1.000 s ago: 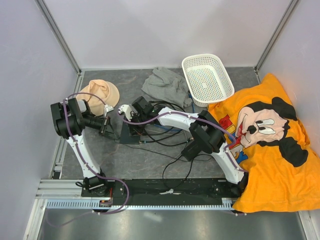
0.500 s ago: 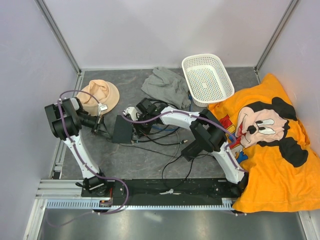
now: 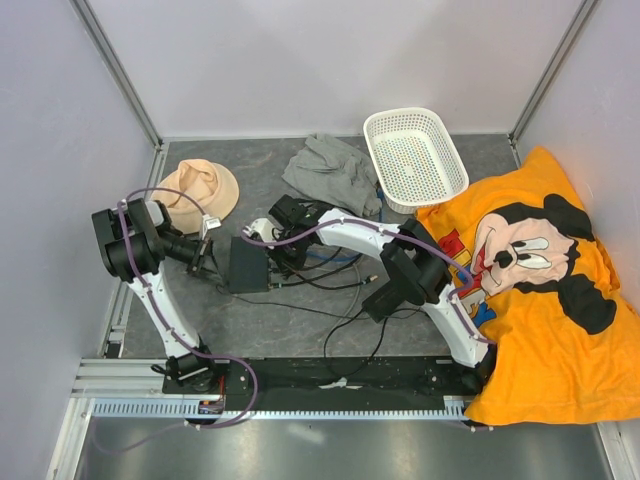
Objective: Pull the plug from the switch port
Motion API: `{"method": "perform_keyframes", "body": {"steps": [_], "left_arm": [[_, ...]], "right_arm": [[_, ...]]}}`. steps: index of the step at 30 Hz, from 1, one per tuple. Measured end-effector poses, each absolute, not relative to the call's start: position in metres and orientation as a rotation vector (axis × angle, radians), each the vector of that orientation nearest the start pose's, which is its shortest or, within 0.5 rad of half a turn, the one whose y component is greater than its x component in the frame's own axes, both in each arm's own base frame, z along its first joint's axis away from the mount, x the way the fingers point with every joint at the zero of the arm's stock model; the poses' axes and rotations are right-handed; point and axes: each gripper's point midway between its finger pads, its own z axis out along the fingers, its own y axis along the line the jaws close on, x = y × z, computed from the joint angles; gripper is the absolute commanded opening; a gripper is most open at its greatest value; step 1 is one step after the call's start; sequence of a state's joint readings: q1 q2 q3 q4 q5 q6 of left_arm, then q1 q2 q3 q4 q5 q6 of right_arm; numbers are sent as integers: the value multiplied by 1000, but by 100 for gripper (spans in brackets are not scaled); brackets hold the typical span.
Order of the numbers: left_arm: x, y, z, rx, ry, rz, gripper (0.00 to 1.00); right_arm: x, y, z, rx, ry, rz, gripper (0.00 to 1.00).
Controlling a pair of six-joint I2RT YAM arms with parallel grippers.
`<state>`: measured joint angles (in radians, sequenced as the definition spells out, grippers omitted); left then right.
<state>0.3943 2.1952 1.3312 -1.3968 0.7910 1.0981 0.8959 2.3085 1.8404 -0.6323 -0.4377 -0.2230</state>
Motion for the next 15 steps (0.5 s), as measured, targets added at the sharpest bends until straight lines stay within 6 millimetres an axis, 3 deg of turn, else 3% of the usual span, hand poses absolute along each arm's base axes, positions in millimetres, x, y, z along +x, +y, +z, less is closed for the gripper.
{"method": "perform_keyframes", "body": {"steps": [7,11,15], "left_arm": [[235,-35,21,616,2657,-1563,2],[235,-65,22,692,2630,-1613,2],[226,-91,24,716,2675,-1665,2]], "right_arm": [[275,445,47,-1609,2211,768,0],[279,456,64,-1596,2162,802,0],[280,458,63,-1591,2167,806,0]]}}
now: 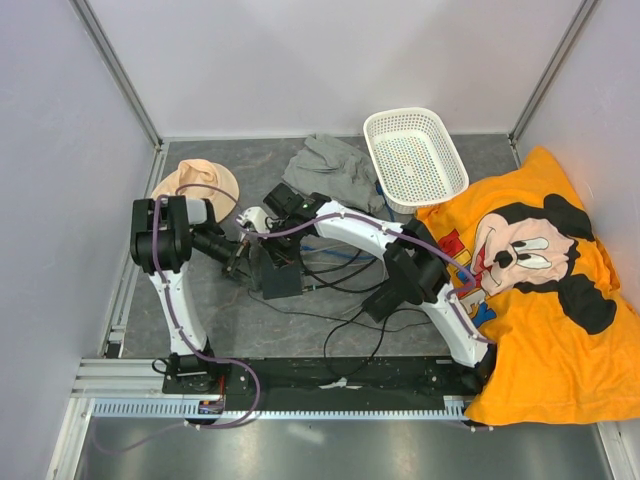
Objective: Pull the plug from the switch port
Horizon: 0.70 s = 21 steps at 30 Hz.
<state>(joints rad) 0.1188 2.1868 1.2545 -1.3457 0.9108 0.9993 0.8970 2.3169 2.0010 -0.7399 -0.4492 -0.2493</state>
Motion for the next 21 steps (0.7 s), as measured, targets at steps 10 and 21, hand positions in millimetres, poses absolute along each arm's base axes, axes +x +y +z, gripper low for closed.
{"method": "perform_keyframes", "body": {"steps": [10,21], "left_arm": [[231,-98,22,618,2773,-1640,2],[227,-95,19,479,2823,-1653,2]], "right_arm": [[280,454,40,-1495,2239,831,0],[280,453,36,-1378,2287,869,0]]}}
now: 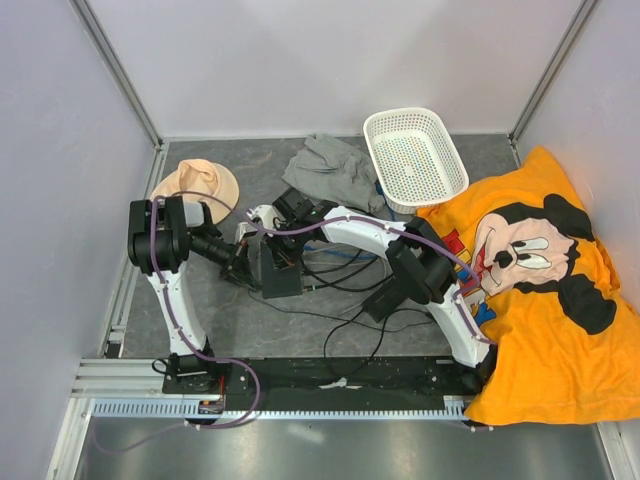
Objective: Pull the plug from the switch port
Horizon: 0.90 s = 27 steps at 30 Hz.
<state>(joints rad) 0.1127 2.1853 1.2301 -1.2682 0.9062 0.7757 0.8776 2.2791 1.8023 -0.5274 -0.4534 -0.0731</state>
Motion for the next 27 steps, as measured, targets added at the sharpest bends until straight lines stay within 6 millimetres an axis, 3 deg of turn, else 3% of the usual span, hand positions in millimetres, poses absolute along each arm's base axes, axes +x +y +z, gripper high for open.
{"method": "perform_keyframes", "body": {"steps": [10,11,12,15,17,18,19,22,27], "left_arm": [[216,-84,18,304,2774,-1731,2],[215,-82,18,301,2769,-1735,6],[215,-82,18,298,2766,-1742,19],[214,-78,16,321,2767,-1740,36],[213,-73,14,347,2781,-1719,43],[211,-71,17,334,2783,-1727,53],[210,-69,19,345,2792,-1711,58],[210,-62,30,415,2796,-1609,62],[234,-46,59,637,2685,-1236,63]], "right_arm": [[273,463,34,-1355,2298,978,0],[272,464,34,-1355,2293,984,0],[272,464,33,-1356,2290,987,0],[271,465,33,-1355,2284,999,0],[271,466,33,-1356,2282,1002,0],[271,466,33,-1356,2282,1002,0],[271,466,33,-1356,2282,1003,0],[271,466,33,-1358,2281,1002,0],[272,466,34,-1367,2274,997,0]]}}
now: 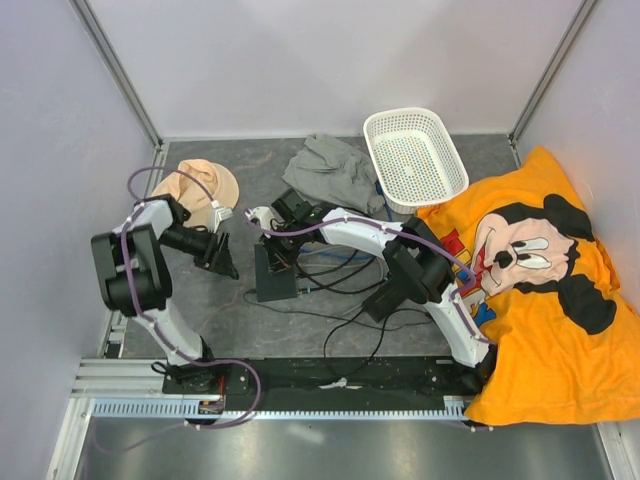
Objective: Pull the plug from the switch port
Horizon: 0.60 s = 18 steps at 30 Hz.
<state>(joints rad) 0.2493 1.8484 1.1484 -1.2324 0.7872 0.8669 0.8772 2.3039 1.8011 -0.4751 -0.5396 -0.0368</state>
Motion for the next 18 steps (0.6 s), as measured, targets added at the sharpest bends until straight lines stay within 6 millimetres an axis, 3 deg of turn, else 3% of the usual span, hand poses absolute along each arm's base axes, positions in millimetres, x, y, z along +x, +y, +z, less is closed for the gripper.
{"method": "perform_keyframes", "body": {"steps": [4,10,18], "left_arm": [[250,-42,82,778,2486,-962,64],[244,-49,91,1044,2159,-655,61],[252,-68,87,1273,1919,-561,52]], "right_arm": [[272,466,34,-1379,2265,992,0],[273,464,35,-1396,2245,1012,0],[271,466,35,-1419,2229,1098,0]]}}
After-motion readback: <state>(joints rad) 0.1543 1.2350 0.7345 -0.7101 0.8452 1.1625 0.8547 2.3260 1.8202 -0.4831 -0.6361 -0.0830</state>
